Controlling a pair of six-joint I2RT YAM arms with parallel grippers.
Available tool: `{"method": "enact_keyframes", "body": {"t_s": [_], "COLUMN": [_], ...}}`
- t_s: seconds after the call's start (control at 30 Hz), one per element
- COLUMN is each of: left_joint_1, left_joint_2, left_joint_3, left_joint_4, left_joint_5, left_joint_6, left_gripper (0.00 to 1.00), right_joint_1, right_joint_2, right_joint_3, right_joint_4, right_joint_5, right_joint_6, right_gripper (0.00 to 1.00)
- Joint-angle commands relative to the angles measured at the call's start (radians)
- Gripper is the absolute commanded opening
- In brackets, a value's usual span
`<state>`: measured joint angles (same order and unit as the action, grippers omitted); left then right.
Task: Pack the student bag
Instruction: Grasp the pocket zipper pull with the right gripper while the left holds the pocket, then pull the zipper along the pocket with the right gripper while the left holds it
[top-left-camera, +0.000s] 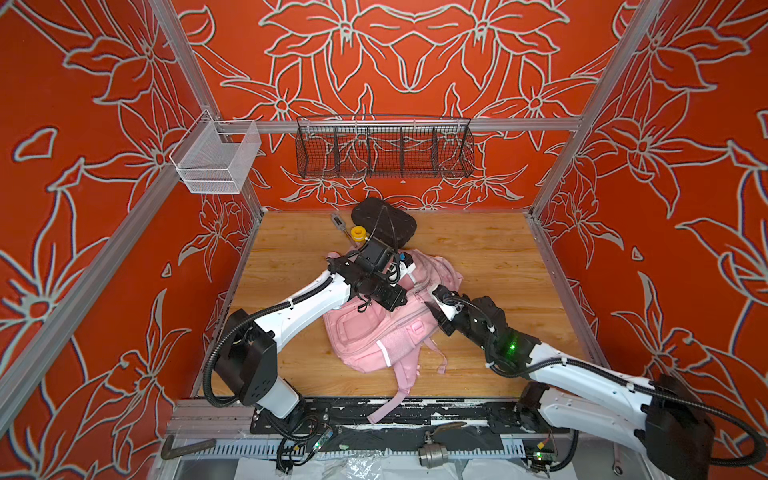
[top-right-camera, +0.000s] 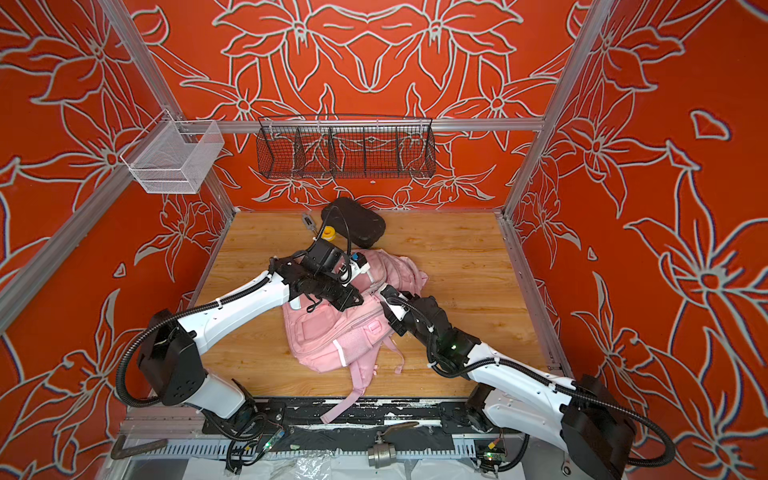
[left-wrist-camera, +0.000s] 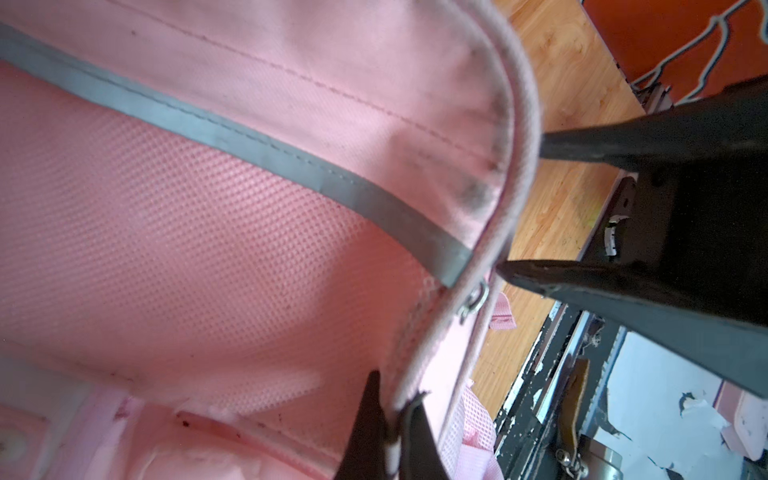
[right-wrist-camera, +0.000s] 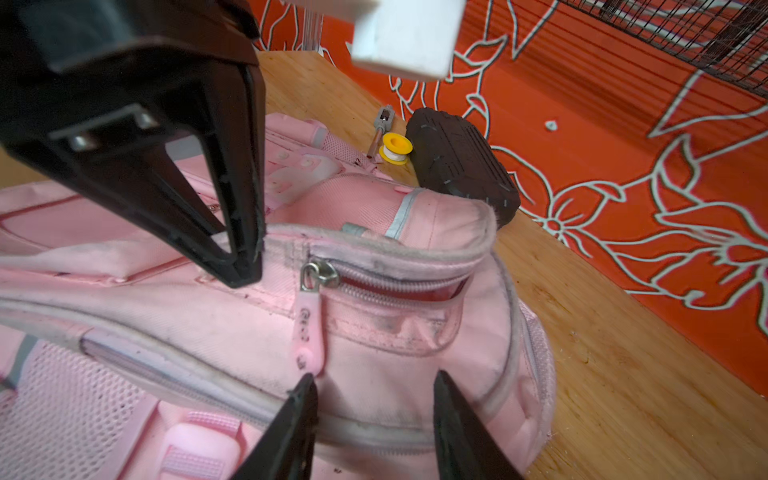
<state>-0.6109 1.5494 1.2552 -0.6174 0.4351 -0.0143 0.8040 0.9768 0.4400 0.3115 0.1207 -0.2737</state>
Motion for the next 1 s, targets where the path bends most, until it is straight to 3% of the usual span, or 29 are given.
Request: {"method": "enact_keyframes", "body": {"t_s": [0.0,0.3,0.37,0.7,0.97], "left_joint_1": [-0.008,-0.018,-0.024,-0.044,-0.045], "left_joint_2": [-0.021,0.083,0.096,0.122,0.138], "left_joint_3": [0.061,0.173,0.183,0.208,0.228], "left_joint_4": [0.061,0.035,0.046,0.039,0.027], "left_joint_5": [0.106,0.130,0.139,0.151,0.168], "left_joint_6": [-0.124,-0.292,-0.315,-0.328,-0.328], "left_gripper": [0.00,0.00,0.00,0.00,0.00], "right_joint_1": [0.004,0.030,0.029,0.028,0.027], "right_joint_2": [-0.037,-0.027,-0.015,0.071,0.128], "right_joint_3": [-0.012,0.014,0.016,0.032,0.064], "right_joint_4": [0.032,0.004,0.020,0.046,0.026], "right_joint_5": [0.004,-0.006,0.037,0.148,0.149], "right_joint_6": [-0.152,-0.200,-0.194,-0.177,-0.178], "right_gripper": [0.44,0.39,0.38,0.34,0.20]}}
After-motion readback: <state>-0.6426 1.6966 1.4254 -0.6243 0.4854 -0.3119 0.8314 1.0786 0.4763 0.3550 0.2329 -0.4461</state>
